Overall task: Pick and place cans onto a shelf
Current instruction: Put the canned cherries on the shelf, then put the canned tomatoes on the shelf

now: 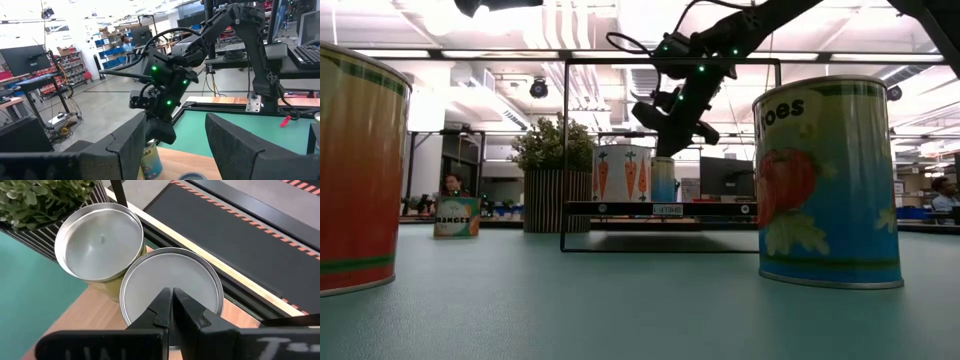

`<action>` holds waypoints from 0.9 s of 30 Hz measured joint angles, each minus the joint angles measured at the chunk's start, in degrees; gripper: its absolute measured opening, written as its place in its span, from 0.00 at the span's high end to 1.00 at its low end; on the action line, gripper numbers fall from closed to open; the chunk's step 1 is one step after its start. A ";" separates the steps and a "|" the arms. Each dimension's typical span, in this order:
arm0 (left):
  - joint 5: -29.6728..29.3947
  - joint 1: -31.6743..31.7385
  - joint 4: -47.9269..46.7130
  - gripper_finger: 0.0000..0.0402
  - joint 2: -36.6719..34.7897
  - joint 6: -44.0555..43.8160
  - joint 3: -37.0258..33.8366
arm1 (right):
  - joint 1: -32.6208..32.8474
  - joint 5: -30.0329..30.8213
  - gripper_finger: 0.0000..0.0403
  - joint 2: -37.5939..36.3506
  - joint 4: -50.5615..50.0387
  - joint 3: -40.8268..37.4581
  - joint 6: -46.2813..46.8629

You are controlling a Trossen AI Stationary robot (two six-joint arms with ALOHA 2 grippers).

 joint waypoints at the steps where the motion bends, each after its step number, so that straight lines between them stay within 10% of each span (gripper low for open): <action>1: 0.00 0.00 -0.02 0.53 -0.02 0.00 0.00 | 0.00 0.05 0.98 0.03 0.19 -0.03 -0.02; 27: 0.00 -0.02 0.00 0.53 -0.01 0.02 0.00 | 2.98 -0.62 0.98 -7.48 -0.86 2.01 -2.13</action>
